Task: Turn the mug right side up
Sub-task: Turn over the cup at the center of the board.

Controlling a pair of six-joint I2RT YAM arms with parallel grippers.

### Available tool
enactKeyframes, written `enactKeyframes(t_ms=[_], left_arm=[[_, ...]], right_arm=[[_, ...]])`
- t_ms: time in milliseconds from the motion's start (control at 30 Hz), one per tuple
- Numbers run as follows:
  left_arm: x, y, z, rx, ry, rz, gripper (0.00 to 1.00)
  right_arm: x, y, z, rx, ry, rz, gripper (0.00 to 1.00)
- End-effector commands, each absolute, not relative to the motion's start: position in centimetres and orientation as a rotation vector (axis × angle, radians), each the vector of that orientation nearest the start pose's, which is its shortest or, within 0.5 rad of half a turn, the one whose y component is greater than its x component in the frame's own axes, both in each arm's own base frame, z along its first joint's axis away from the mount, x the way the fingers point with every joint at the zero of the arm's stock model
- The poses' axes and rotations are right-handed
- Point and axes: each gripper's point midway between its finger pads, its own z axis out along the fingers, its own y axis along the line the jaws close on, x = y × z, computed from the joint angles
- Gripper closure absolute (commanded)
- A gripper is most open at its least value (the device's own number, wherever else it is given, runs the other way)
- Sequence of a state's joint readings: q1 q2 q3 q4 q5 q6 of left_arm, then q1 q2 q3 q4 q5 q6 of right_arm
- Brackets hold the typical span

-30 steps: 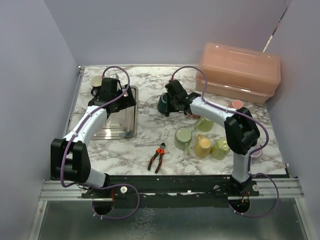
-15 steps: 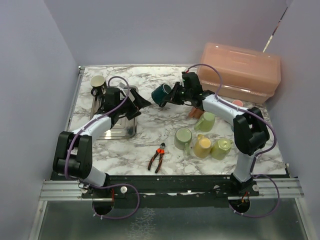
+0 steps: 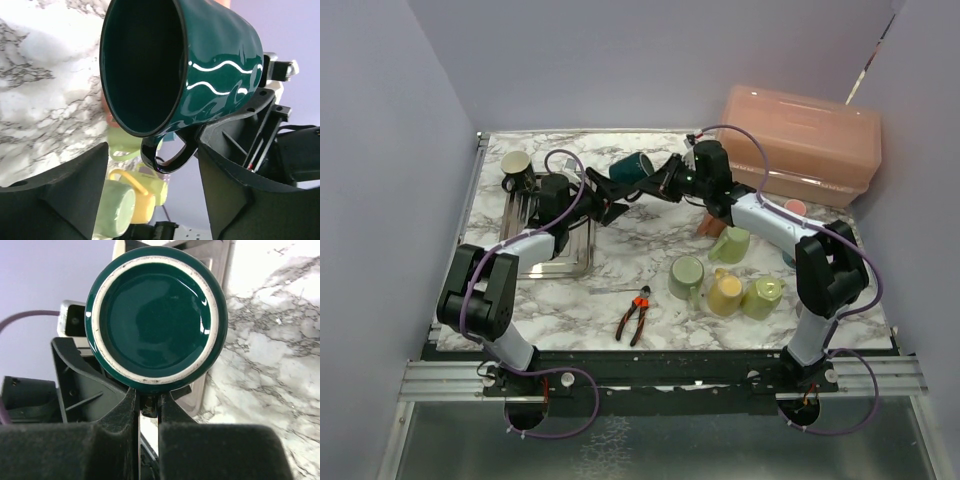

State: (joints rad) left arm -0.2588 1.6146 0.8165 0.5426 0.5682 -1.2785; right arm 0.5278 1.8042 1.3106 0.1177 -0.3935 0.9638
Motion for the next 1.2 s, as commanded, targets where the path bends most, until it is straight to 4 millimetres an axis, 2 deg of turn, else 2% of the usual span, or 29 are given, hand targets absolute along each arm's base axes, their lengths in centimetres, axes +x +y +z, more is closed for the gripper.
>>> enactKeyframes(t_ms=[0, 167, 433, 600, 733, 933, 967, 1100, 1167], left_arm=[[39.1, -24.0, 19.8, -0.645, 1.925, -1.631, 0.3], [39.6, -23.9, 21.2, -0.715, 1.825, -1.72, 0.37], [40.1, -23.4, 23.1, -0.808, 1.677, -1.847, 0.55], [40.4, -23.5, 24.5, -0.782, 1.619, -1.9, 0.77], [40.5, -23.7, 25.8, -0.721, 1.583, -1.929, 1.0], [40.5, -23.6, 28.4, -0.595, 1.521, -1.903, 1.0], [40.5, -23.5, 28.9, -0.573, 1.511, -1.897, 1.0], [41.0, -22.4, 30.1, -0.539, 1.476, -1.873, 1.0], [41.5, -21.2, 30.9, -0.532, 1.447, -1.847, 1.0]], right_arm=[[40.3, 35.4, 26.7, 0.132, 1.967, 1.483, 0.99], [40.2, 35.6, 27.5, 0.153, 1.934, 1.545, 0.99], [39.4, 35.8, 27.0, 0.17, 1.936, 1.608, 0.99], [39.2, 35.8, 26.7, 0.174, 1.942, 1.62, 0.99], [39.1, 35.8, 26.4, 0.174, 1.948, 1.622, 0.99], [39.3, 35.5, 26.6, 0.169, 1.939, 1.612, 0.99], [39.5, 35.2, 26.6, 0.174, 1.943, 1.598, 0.94], [40.1, 34.2, 27.0, 0.182, 1.929, 1.54, 0.62], [40.2, 33.7, 27.2, 0.184, 1.919, 1.514, 0.52]])
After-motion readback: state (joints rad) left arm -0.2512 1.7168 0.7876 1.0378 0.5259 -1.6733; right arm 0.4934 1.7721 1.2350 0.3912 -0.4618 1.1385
